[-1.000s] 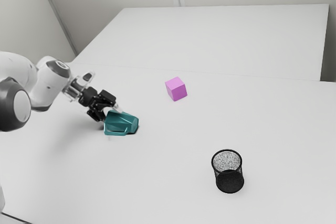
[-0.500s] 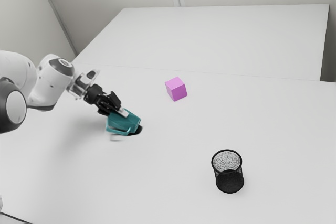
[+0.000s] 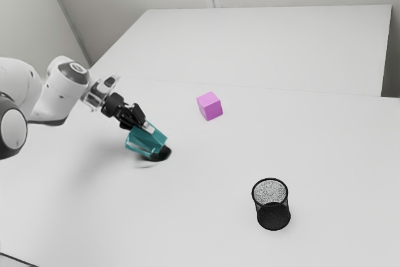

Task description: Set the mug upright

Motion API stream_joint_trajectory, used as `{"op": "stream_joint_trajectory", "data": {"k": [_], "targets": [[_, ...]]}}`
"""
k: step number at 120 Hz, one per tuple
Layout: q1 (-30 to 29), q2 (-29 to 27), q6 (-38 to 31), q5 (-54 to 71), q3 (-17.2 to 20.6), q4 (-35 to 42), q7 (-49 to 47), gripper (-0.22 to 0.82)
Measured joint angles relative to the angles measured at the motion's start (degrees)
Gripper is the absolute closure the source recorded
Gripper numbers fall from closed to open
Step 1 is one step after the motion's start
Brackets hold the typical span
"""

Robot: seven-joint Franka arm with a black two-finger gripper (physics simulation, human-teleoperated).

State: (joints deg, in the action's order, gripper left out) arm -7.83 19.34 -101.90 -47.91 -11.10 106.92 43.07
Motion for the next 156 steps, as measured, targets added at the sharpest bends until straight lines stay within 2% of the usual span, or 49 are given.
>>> {"op": "stream_joint_trajectory", "data": {"k": [9, 29, 38, 48, 75, 89, 113, 156], "targets": [[0.66, -3.2, -1.03, 2.96, 0.75, 0.85, -0.22, 0.77], [5.3, -11.8, -5.66, 10.55, 1.18, 8.44, -0.8, 0.77], [7.18, -13.77, -8.19, 16.27, 2.8, 10.37, -1.48, 0.77], [9.11, -14.07, -12.22, 24.05, 4.4, 10.98, -2.19, 0.77], [15.05, -14.87, -21.86, 44.62, 5.28, 14.45, -8.3, 0.77], [15.89, -15.5, -25.24, 51.27, 6.57, 16.84, -12.9, 0.77], [16.38, -14.87, -29.4, 55.97, 7.02, 17.55, -20.1, 0.77], [16.78, -15.13, -30.81, 56.44, 7.88, 20.74, -30.08, 0.78]]}}
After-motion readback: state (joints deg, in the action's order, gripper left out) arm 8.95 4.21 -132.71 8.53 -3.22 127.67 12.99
